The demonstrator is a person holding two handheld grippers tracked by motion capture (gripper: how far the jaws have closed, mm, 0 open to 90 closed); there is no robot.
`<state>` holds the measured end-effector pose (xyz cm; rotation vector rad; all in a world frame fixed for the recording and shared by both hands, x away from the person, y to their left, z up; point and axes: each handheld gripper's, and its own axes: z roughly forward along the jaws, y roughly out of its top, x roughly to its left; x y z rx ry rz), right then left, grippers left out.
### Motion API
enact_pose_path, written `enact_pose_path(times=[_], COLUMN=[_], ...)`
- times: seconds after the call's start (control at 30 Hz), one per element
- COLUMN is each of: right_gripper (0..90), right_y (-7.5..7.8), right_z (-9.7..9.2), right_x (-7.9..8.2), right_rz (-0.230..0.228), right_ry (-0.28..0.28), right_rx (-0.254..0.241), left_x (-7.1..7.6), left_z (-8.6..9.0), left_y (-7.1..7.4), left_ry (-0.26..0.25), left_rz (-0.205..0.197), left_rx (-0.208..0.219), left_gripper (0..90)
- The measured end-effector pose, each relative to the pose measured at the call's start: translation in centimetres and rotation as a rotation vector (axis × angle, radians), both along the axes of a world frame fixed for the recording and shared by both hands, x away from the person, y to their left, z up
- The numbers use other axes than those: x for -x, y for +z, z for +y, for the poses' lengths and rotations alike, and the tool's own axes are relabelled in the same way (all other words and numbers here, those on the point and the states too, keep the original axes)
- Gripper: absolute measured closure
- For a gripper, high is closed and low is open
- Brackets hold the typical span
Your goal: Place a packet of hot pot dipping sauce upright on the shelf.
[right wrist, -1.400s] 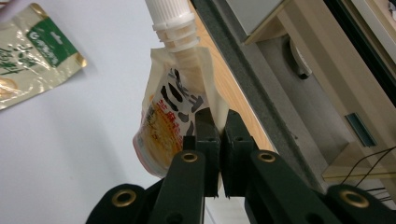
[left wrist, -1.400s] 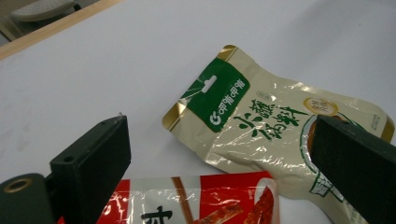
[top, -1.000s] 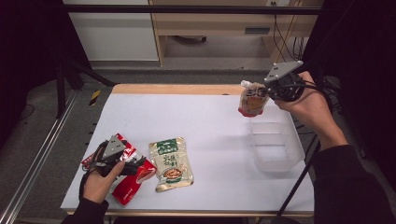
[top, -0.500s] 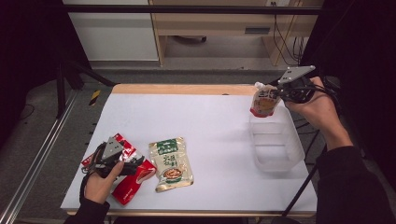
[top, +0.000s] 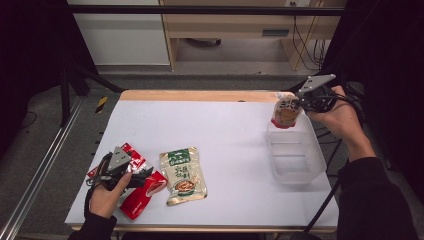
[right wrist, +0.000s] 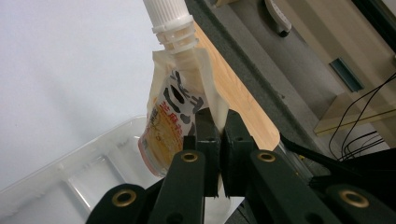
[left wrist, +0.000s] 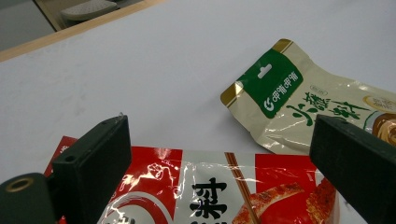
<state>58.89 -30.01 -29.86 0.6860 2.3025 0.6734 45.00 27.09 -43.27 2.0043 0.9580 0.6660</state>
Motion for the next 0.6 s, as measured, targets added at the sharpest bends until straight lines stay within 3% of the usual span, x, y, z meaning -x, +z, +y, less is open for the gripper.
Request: enact_pose_path(times=[0.23,0.6], right_gripper=[87.8,87.7], right_y=[-1.9,-3.3], right_z=[-0.6,-0.6], right_x=[-0.5,-0.7], right_rz=[0.029,0.059], right_ry=[-0.017,-0.017], right_rx=[-0.009,-0.025], left_x=[0.0,-0.1], left_z=[0.0,0.0], left_y=[-0.1,0.0], left_ry=[0.001,0.0], left_rz=[0.002,0.002], left_rx=[-0.011,-0.011], left_gripper=[5.7,5.7])
